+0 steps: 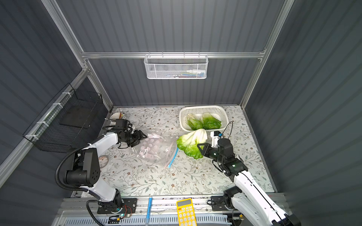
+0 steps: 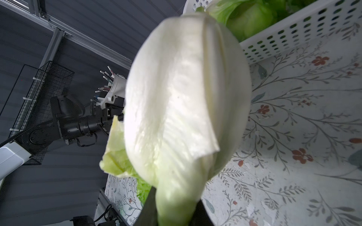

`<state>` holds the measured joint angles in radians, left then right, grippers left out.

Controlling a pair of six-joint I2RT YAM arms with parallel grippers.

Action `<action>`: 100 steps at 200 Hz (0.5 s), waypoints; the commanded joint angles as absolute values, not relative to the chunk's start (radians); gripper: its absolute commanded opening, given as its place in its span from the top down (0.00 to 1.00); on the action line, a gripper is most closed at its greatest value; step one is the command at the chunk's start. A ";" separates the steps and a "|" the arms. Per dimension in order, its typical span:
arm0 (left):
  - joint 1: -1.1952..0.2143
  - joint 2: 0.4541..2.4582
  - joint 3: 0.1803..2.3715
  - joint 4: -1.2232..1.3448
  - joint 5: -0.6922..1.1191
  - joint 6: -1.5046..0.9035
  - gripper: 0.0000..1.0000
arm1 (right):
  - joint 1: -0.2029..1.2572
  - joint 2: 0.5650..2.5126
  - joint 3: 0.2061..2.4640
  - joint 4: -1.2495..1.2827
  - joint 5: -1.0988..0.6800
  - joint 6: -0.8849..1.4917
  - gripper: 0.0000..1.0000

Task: Open the zip-top bag and take out the chinese cabbages
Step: Place the Chinese cabbage in the basket.

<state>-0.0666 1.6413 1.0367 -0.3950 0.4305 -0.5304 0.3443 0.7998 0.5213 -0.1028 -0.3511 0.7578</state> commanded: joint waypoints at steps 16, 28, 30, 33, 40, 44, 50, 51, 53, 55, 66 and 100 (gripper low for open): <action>-0.067 1.587 1.063 -0.403 0.438 -0.499 0.21 | 0.329 0.803 0.587 -0.148 -0.353 0.727 1.00; -0.067 1.568 1.068 -0.402 0.437 -0.495 0.20 | 0.324 0.803 0.599 -0.168 -0.355 0.723 1.00; -0.067 1.565 1.071 -0.402 0.437 -0.493 0.20 | 0.324 0.804 0.602 -0.171 -0.356 0.721 1.00; -0.067 1.559 1.073 -0.401 0.438 -0.493 0.19 | 0.322 0.805 0.605 -0.176 -0.357 0.718 1.00; -0.067 1.547 1.079 -0.398 0.437 -0.488 0.19 | 0.319 0.804 0.614 -0.191 -0.359 0.713 1.00; -0.067 1.538 1.082 -0.400 0.436 -0.486 0.18 | 0.318 0.804 0.620 -0.199 -0.359 0.710 1.00; -0.068 1.526 1.087 -0.401 0.431 -0.482 0.16 | 0.315 0.805 0.630 -0.212 -0.359 0.705 1.00; -0.068 1.525 1.088 -0.402 0.430 -0.481 0.16 | 0.315 0.805 0.631 -0.215 -0.359 0.704 1.00; -0.068 1.521 1.090 -0.405 0.426 -0.480 0.16 | 0.313 0.806 0.634 -0.218 -0.360 0.703 1.00; -0.067 1.517 1.093 -0.408 0.423 -0.478 0.15 | 0.312 0.807 0.638 -0.221 -0.360 0.701 1.00; -0.067 1.497 1.102 -0.422 0.391 -0.471 0.13 | 0.306 0.812 0.656 -0.244 -0.363 0.692 1.00; -0.067 1.437 1.147 -0.484 0.251 -0.443 0.09 | 0.279 0.835 0.709 -0.294 -0.391 0.664 1.00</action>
<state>-0.0666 1.4837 1.0946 -0.4229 0.3576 -0.4839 0.2981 0.8272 0.6533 -0.2584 -0.3603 0.7063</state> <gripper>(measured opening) 0.906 0.184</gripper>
